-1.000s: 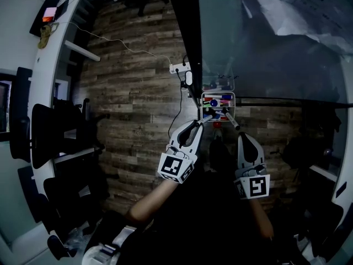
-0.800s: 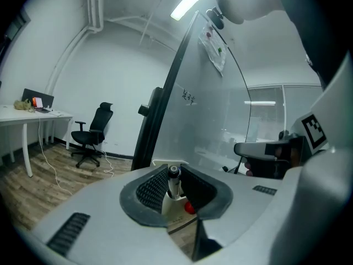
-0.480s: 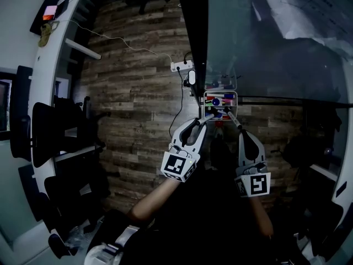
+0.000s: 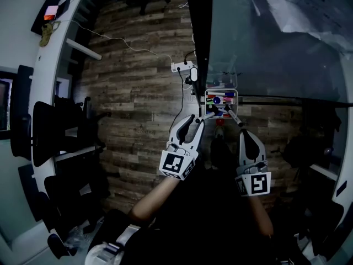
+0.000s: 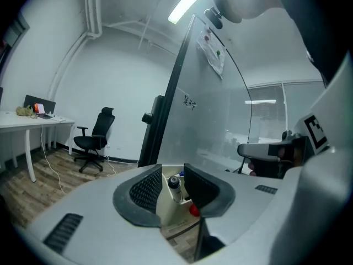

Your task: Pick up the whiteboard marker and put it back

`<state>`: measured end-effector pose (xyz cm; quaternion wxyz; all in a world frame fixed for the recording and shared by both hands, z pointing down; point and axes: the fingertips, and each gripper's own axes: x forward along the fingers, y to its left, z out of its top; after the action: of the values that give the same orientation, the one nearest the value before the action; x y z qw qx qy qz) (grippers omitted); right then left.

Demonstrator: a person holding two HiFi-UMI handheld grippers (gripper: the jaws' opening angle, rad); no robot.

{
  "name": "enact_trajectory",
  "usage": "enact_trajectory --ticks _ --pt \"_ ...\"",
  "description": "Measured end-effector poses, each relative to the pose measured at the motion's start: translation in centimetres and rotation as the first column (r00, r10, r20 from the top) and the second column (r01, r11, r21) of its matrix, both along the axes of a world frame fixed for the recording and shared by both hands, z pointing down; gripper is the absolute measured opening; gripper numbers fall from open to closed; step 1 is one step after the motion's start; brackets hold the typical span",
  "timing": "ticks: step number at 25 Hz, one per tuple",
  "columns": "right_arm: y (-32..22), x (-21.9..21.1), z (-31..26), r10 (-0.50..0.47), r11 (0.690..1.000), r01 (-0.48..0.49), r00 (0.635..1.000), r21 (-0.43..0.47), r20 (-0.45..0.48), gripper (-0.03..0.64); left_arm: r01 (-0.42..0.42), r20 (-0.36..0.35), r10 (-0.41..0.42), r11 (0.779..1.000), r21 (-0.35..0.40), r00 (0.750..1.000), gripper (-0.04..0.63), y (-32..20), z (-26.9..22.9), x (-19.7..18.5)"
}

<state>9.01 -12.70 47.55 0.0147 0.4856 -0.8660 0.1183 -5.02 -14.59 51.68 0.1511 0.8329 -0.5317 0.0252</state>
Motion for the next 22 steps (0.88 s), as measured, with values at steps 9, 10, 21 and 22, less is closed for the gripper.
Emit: enact_trajectory --ticks 9,10,21,22 --pt "0.8 -0.1 -0.7 0.009 1.000 -0.009 1.000 0.022 0.008 0.014 0.025 0.002 -0.025 0.999 0.045 1.000 0.110 0.9 -1.2 -0.8" --pt "0.9 -0.1 -0.8 0.008 1.000 -0.009 1.000 0.025 0.008 0.014 0.026 0.000 -0.026 0.998 0.050 1.000 0.110 1.0 -1.3 -0.8" --pt "2.8 -0.6 -1.9 0.011 0.999 -0.012 1.000 0.051 0.017 0.014 0.015 -0.023 -0.013 0.996 0.093 1.000 0.008 3.3 -2.8 -1.0" --pt "3.1 -0.7 -2.0 0.008 0.999 -0.009 1.000 0.053 0.018 0.014 0.012 -0.024 -0.010 0.996 0.093 1.000 0.008 3.6 -2.9 -1.0"
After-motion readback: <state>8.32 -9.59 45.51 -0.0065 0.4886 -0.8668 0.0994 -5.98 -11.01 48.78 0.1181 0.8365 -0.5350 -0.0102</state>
